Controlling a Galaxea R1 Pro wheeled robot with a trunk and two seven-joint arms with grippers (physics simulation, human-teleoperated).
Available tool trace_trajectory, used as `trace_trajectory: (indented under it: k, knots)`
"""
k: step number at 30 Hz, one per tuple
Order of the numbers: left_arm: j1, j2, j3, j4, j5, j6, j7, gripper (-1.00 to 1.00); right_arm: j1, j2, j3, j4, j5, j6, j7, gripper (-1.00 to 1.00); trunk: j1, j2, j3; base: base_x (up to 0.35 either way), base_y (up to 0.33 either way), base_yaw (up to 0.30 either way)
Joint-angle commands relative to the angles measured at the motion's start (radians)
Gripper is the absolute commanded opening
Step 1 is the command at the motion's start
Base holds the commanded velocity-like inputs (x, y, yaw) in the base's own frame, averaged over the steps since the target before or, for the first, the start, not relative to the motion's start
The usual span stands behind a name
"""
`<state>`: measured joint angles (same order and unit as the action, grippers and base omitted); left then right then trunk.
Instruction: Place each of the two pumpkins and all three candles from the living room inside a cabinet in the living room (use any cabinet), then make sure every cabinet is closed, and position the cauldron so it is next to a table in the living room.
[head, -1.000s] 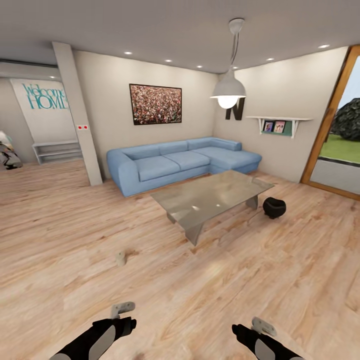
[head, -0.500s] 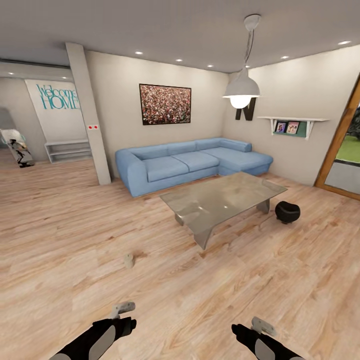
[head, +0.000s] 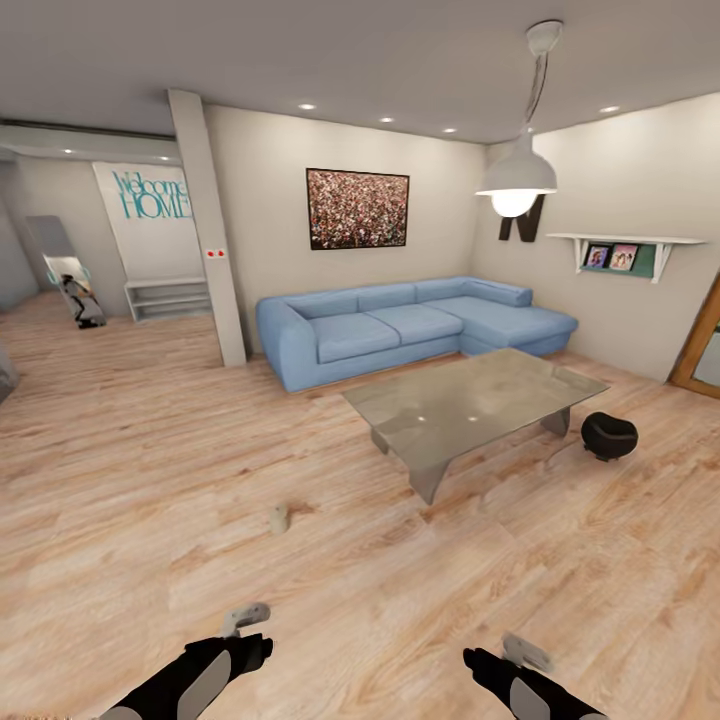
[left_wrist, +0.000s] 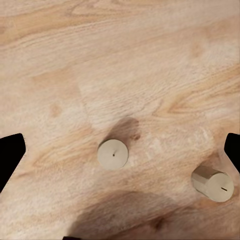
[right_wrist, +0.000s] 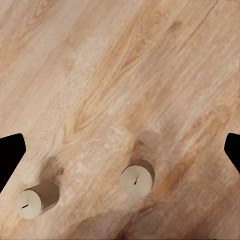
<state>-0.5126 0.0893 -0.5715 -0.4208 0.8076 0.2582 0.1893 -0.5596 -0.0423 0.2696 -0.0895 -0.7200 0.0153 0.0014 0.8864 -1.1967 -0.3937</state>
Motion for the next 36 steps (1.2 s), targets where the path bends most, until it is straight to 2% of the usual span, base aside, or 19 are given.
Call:
trace_trajectory:
  k: [1,21,36]
  knots:
    - [0.0,0.001,-0.008,-0.003,0.01,0.003,0.009,1.0,0.0,-0.001,0.008,-0.001,-0.01,0.002,0.0,1.0,0.0,-0.001,-0.001,0.068,0.005,0.142]
    - [-0.001,0.001,-0.009,-0.003,0.006,0.003,0.009,1.0,0.0,-0.002,0.008,-0.001,-0.01,0.0,0.003,1.0,0.0,-0.001,-0.001,-0.015,0.099,0.013]
    - [-0.001,0.001,-0.01,-0.003,0.004,0.003,0.009,1.0,0.0,-0.002,0.008,-0.001,-0.01,0.0,0.007,1.0,0.0,-0.001,0.003,0.012,0.042,-0.169]
